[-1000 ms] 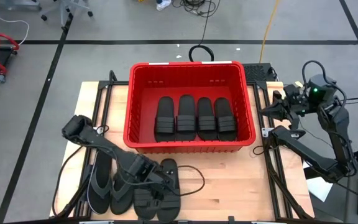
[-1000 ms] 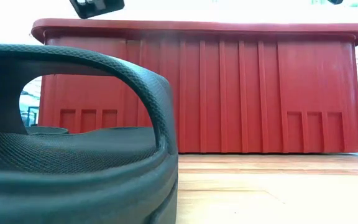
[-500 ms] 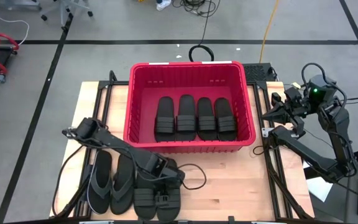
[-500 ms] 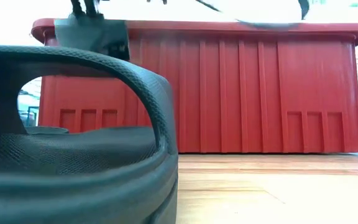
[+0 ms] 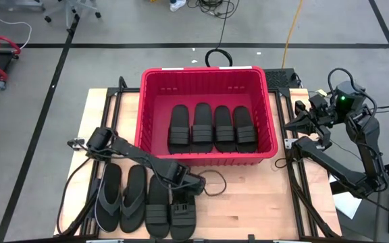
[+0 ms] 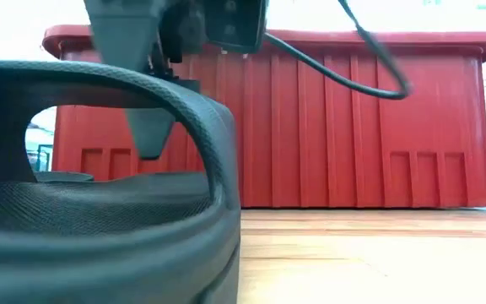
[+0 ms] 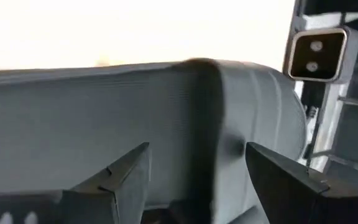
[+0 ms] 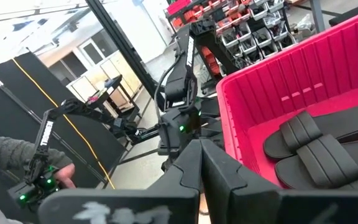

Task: Pick and place slides into bin
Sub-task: Put the black slide into the red bin

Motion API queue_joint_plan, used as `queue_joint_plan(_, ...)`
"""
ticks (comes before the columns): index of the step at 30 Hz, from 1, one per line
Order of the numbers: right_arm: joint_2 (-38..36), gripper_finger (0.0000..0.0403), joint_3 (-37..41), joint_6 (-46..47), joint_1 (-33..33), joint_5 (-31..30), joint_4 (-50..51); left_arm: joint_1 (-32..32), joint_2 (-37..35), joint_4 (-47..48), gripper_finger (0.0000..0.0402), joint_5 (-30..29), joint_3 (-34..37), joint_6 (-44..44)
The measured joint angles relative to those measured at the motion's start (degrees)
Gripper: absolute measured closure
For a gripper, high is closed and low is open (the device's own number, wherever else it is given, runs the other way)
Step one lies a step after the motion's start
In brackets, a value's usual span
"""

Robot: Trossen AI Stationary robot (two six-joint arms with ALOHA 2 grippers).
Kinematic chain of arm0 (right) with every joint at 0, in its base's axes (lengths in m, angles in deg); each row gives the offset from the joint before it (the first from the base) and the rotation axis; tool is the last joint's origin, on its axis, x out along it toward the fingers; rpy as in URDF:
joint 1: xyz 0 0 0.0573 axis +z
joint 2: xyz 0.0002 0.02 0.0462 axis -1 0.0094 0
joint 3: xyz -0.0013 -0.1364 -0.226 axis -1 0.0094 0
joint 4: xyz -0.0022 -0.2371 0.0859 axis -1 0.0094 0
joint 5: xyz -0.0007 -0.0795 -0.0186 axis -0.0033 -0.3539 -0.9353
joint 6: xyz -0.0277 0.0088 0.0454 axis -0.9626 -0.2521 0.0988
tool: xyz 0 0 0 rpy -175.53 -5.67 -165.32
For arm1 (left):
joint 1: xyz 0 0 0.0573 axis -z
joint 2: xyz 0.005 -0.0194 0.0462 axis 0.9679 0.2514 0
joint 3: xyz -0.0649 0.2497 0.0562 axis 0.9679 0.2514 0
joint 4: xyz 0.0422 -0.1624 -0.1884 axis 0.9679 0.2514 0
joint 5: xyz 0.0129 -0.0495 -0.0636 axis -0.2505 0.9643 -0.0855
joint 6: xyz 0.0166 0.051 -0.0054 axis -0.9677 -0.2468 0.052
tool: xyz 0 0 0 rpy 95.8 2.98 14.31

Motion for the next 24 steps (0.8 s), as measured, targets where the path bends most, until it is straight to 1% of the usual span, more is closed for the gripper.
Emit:
queue_joint_plan(4, 0.0, 0.0403, 0.0, 0.3, 0.0, -0.1, 0.0, -1.5, -1.8, 3.4, 0.0146, 0.1, 0.0, 0.1)
queue_joint_plan(8, 0.0, 0.0403, 0.0, 0.5, 0.0, -0.1, 0.0, -1.5, -1.6, 5.0, 0.0143, 8.0, 0.0, -0.8)
queue_joint_plan(10, 0.0, 0.0403, 0.0, 0.5, 0.0, -0.1, 0.0, -0.5, -1.6, 4.7, 0.0145, 9.4, 0.0, -1.9)
queue_joint_plan(14, 0.0, 0.0403, 0.0, 1.6, 0.0, 0.0, 0.0, 1.7, -1.7, 2.4, 0.0153, 8.0, 0.5, -4.1)
queue_joint_plan(19, 0.0, 0.0403, 0.0, 1.2, 0.0, -0.1, 0.0, 1.8, -1.7, 1.8, 0.0169, 2.0, 1.8, -4.0)
queue_joint_plan(22, 0.0, 0.0403, 0.0, 0.9, 0.0, -0.2, 0.0, 0.9, -1.7, -1.6, 0.0184, 1.9, 4.0, -2.6)
queue_joint_plan(24, 0.0, 0.0403, 0.0, 0.3, 0.0, -0.2, 0.0, 0.6, -1.7, -3.4, 0.02, 3.0, 5.3, -1.0)
